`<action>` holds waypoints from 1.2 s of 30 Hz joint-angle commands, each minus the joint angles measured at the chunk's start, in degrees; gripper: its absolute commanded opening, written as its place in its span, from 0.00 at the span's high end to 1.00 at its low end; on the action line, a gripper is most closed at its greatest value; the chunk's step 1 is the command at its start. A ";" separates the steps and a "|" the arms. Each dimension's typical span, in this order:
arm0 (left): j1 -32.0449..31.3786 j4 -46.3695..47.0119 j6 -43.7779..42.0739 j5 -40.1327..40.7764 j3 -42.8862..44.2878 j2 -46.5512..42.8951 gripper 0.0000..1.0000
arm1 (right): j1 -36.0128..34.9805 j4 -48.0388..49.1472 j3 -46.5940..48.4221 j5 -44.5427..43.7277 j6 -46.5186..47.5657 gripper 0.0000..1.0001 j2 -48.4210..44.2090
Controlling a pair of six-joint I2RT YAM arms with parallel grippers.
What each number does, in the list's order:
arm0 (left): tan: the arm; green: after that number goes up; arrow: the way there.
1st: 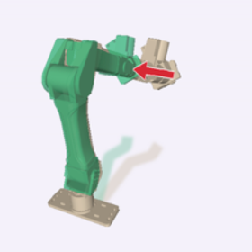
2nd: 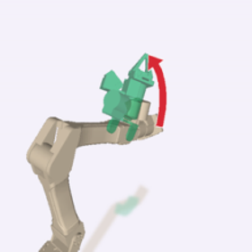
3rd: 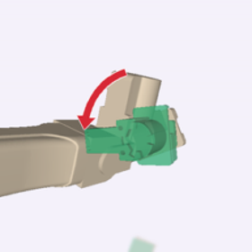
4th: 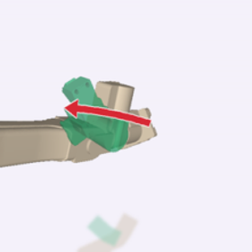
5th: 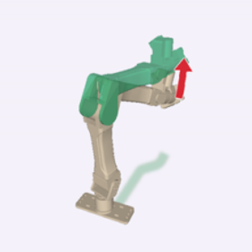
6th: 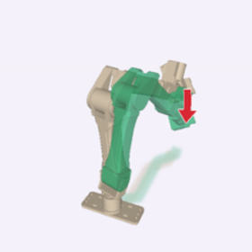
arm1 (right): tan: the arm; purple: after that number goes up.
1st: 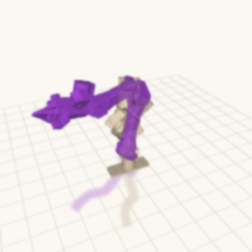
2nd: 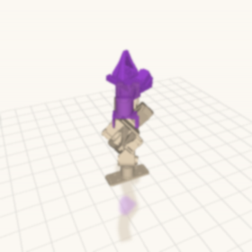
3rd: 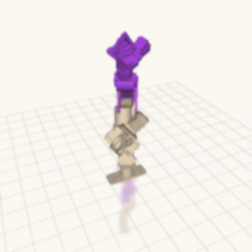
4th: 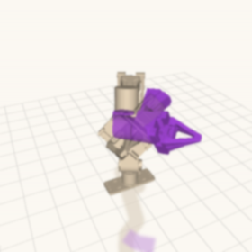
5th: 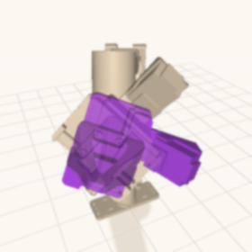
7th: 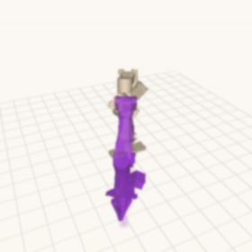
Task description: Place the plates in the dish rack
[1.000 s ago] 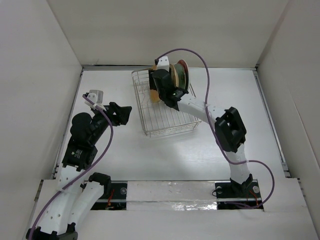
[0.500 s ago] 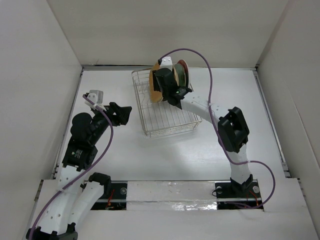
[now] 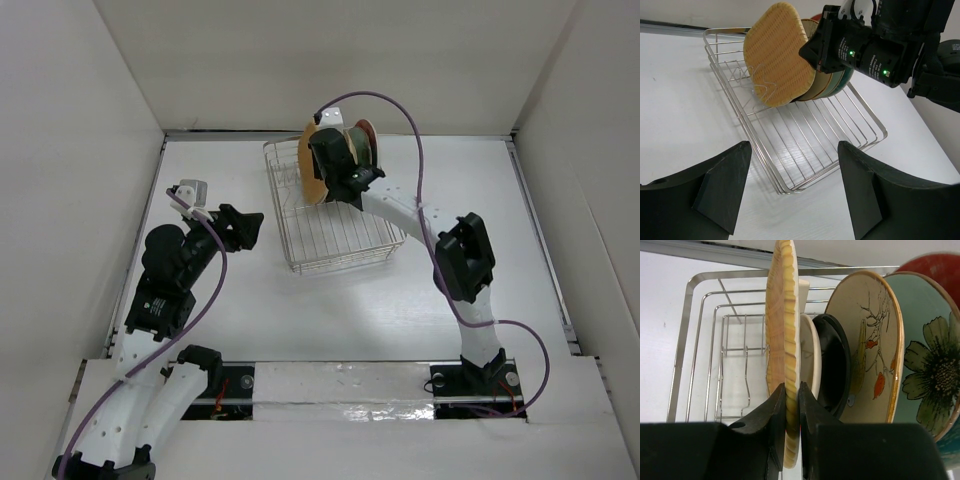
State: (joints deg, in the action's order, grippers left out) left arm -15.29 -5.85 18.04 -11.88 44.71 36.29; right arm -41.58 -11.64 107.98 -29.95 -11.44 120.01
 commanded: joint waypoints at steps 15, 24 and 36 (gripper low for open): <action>0.00 2.07 -0.29 0.19 -0.06 -0.35 0.33 | 0.54 -15.24 19.53 1.30 6.34 1.00 3.65; 0.00 2.07 -0.20 0.36 -0.06 -0.08 0.33 | 2.11 -21.67 26.49 4.63 6.70 1.00 5.24; 0.00 2.07 -0.11 0.72 -0.06 -0.17 0.33 | 2.65 -26.59 29.22 9.38 2.84 1.00 5.68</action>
State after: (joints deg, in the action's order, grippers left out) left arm -15.29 -5.85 18.06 -11.70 44.71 36.32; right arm -39.29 -37.80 133.14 -21.89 -8.14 128.09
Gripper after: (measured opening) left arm 0.670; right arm 0.170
